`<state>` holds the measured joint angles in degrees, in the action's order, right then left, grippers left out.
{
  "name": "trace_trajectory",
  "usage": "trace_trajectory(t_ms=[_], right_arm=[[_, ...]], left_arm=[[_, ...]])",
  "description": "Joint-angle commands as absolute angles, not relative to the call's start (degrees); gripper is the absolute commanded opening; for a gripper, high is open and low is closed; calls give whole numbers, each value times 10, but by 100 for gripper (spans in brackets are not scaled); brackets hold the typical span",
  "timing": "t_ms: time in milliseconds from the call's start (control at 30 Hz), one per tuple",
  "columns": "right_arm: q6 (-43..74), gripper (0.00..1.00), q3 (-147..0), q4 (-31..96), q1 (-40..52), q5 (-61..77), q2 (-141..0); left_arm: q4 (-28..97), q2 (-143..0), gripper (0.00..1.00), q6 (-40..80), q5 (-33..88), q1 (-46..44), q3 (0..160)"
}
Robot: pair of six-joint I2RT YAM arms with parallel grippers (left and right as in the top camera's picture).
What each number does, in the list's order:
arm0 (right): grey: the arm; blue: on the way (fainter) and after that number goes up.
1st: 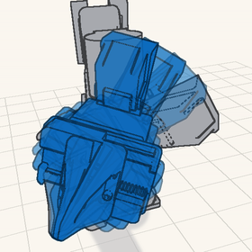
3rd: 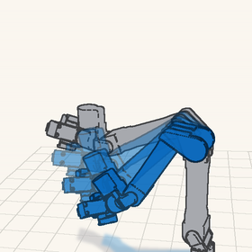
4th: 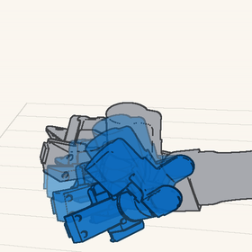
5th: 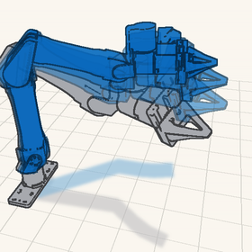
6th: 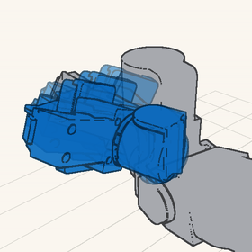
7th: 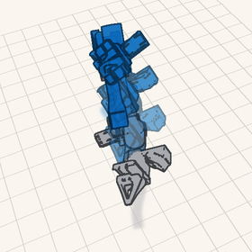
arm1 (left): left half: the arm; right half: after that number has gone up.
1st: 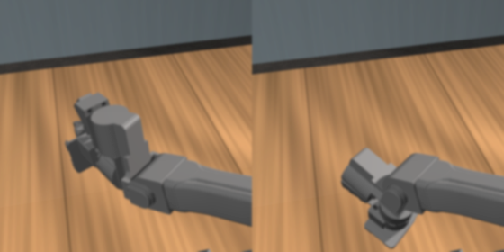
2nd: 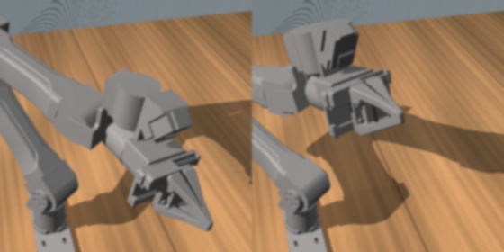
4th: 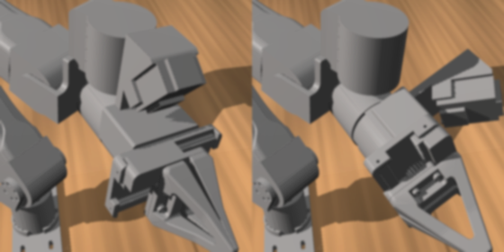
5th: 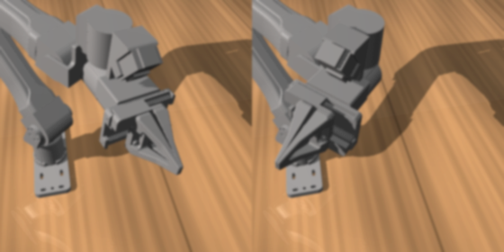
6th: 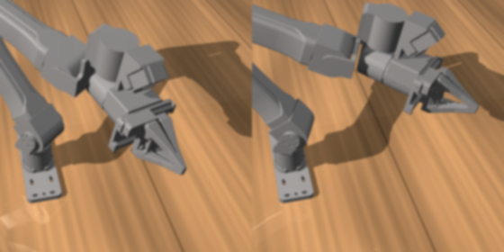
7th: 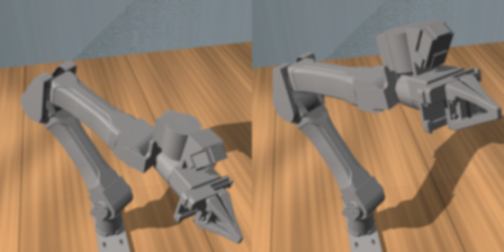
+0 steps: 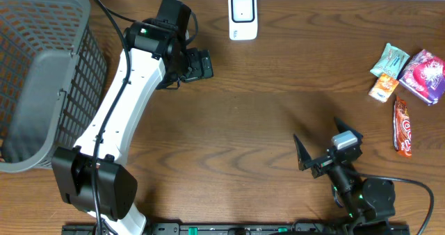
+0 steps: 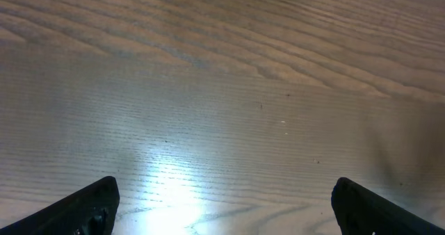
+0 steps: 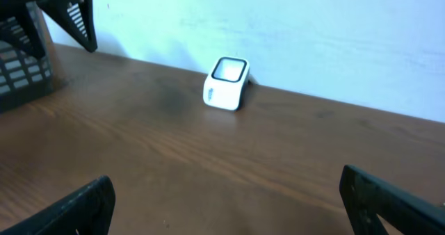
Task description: Scan the item barcode
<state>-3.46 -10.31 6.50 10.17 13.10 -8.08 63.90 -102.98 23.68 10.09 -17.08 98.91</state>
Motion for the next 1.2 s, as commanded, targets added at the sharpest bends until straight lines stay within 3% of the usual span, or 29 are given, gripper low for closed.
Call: trace_trajectory(t_ms=[0, 433, 1167], right_arm=[[-39, 99, -75, 37, 91, 136, -53], [-40, 99, -3, -39, 58, 133, -3], [-8, 99, -3, 44, 38, 29, -3]], left_arm=[[640, -1034, 98, 227, 94, -170, 985], [640, -1034, 98, 227, 94, -170, 985], [640, -1034, 98, 227, 94, -170, 985]])
